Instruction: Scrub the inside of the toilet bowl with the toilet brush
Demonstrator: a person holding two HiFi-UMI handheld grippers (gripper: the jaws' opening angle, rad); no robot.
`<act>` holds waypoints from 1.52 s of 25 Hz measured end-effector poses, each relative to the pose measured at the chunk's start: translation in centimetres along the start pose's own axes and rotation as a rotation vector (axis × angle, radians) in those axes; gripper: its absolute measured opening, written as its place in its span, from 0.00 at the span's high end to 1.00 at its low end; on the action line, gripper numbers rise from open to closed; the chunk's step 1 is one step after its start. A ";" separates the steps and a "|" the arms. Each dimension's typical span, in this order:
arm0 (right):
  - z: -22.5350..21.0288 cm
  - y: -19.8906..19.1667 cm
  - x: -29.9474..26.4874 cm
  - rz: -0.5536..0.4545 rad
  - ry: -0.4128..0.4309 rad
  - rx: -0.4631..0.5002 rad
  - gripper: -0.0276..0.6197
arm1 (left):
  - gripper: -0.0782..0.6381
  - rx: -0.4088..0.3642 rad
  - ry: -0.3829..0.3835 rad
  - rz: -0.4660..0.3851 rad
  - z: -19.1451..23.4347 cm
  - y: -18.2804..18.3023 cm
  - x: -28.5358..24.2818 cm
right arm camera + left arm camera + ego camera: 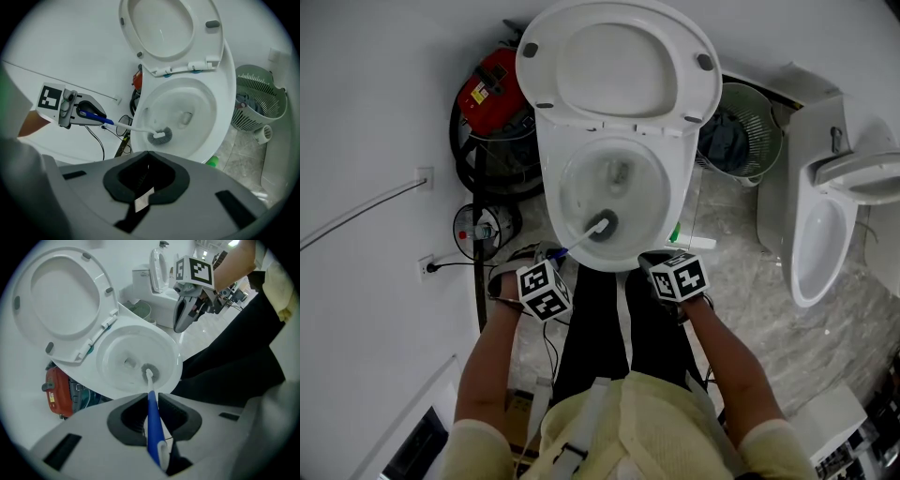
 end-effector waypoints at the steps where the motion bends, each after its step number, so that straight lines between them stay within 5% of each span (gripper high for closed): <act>1: 0.0 0.0 0.0 0.000 0.001 -0.001 0.93 | 0.78 -0.008 0.005 0.007 0.1 0.0 0.0; 20: -1.5 0.2 0.6 -0.028 -0.005 -0.049 0.93 | 0.78 -0.011 0.180 0.078 5.2 0.6 -0.2; 38: -1.8 0.4 0.6 -0.033 -0.007 -0.066 0.93 | 0.79 0.385 0.271 -0.114 5.8 0.7 1.6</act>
Point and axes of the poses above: the fingertips, and each gripper's own axes: x backward along the fingers, z to its left, y out of its top, the point moved 9 cm from there along x, backward along the fingers, and after that the axes turned 4 degrees about y, right-handed, at the moved point
